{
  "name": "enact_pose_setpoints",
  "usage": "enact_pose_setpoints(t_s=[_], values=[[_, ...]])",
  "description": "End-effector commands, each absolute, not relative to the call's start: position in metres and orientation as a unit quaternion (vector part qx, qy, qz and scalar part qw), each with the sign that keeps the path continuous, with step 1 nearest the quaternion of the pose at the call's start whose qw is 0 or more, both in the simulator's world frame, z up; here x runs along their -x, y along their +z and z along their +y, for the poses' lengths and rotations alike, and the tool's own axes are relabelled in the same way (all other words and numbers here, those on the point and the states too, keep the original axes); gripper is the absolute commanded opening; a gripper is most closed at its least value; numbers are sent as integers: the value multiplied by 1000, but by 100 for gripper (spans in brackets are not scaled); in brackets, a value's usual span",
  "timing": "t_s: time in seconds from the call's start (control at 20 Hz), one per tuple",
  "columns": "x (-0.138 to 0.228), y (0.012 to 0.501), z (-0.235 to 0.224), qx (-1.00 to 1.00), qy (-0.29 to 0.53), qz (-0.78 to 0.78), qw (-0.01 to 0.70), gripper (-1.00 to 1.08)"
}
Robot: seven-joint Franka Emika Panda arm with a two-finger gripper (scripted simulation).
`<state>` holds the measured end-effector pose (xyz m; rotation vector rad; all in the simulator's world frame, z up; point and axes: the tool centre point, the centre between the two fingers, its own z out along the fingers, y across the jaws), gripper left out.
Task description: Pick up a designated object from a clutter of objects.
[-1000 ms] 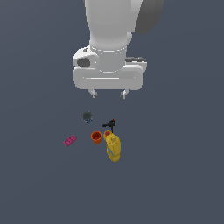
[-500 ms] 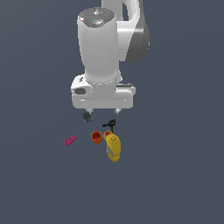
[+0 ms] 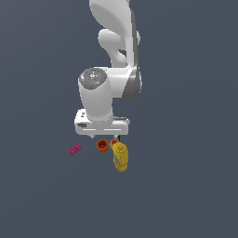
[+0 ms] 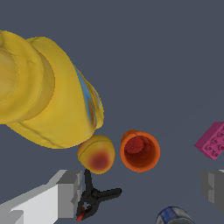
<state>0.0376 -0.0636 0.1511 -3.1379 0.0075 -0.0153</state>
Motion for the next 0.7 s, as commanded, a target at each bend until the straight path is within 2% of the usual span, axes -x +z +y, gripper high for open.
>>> enact_pose_setpoints(t_s=[0.0, 0.3, 0.65], values=[[-36, 129, -70, 1000, -4, 2, 1, 100], [-31, 97, -80, 1000, -1, 2, 0, 100], [-29, 89, -82, 1000, 1, 3, 0, 100]])
